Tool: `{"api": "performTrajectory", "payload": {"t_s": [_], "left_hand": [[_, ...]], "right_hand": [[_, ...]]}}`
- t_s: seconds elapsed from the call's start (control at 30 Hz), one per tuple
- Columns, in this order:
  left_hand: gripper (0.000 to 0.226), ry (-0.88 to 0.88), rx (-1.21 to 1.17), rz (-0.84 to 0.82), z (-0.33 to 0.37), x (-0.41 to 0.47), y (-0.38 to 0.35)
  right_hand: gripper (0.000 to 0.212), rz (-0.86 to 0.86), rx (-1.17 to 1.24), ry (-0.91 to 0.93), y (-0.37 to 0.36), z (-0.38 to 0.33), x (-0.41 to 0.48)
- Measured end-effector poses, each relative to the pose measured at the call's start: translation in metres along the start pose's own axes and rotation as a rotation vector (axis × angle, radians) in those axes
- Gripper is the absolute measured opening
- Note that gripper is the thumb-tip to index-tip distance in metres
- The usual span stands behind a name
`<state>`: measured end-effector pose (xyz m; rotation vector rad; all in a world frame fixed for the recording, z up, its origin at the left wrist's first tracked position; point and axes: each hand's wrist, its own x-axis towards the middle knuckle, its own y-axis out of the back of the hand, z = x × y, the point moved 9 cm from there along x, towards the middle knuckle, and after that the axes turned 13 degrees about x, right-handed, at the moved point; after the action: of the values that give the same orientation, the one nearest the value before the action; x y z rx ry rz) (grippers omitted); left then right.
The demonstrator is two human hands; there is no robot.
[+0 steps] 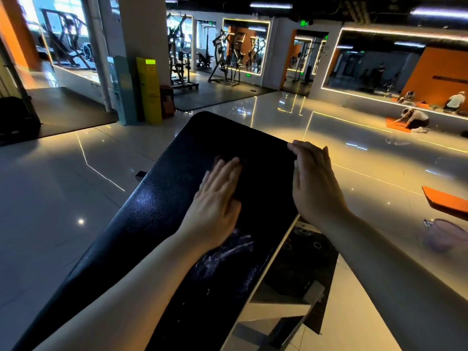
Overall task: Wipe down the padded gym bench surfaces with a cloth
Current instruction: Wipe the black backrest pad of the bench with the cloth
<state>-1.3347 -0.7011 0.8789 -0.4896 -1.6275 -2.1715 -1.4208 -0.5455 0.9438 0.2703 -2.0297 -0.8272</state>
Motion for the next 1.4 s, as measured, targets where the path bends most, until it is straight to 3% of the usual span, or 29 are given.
{"api": "performTrajectory", "payload": {"t_s": [0.07,0.23,0.4,0.47,0.53,0.6,0.73,0.87,0.97,1.13,1.3,1.4], "left_hand": [[0.066,0.025,-0.021,0.01,0.003,-0.002,0.001],[0.056,-0.243,0.095,-0.059,0.041,-0.051,-0.003],[0.06,0.101,-0.01,-0.003,-0.015,-0.046,-0.004],[0.06,0.054,0.005,-0.026,0.009,-0.056,-0.009],[0.059,-0.111,0.073,-0.07,0.035,-0.074,-0.012],[0.06,-0.184,0.122,-0.089,0.025,-0.082,-0.012],[0.07,0.084,-0.001,-0.037,-0.012,-0.072,-0.007],[0.064,-0.062,0.028,-0.056,0.043,-0.094,-0.014],[0.065,-0.199,0.104,-0.101,0.034,-0.108,-0.015],[0.072,0.107,0.033,-0.05,-0.003,-0.084,-0.009],[0.058,-0.094,0.119,-0.084,0.042,-0.111,-0.02],[0.058,0.008,0.083,-0.07,0.007,-0.101,-0.018]], "right_hand": [[0.05,-0.013,-0.104,0.062,-0.005,-0.01,-0.002],[0.053,-0.085,-0.256,0.211,-0.017,-0.03,-0.019],[0.05,-0.078,-0.219,0.225,-0.025,-0.034,-0.029],[0.049,-0.069,-0.229,0.22,-0.025,-0.033,-0.029],[0.049,-0.071,-0.233,0.226,-0.026,-0.033,-0.03],[0.049,-0.065,-0.229,0.234,-0.027,-0.034,-0.031],[0.051,-0.041,-0.233,0.213,-0.025,-0.036,-0.031],[0.052,-0.038,-0.231,0.212,-0.026,-0.039,-0.034],[0.05,-0.033,-0.197,0.233,-0.025,-0.038,-0.037],[0.049,-0.027,-0.187,0.221,-0.026,-0.039,-0.037],[0.05,-0.039,-0.199,0.212,-0.027,-0.04,-0.041],[0.05,-0.074,-0.205,0.231,-0.038,-0.05,-0.055]]}}
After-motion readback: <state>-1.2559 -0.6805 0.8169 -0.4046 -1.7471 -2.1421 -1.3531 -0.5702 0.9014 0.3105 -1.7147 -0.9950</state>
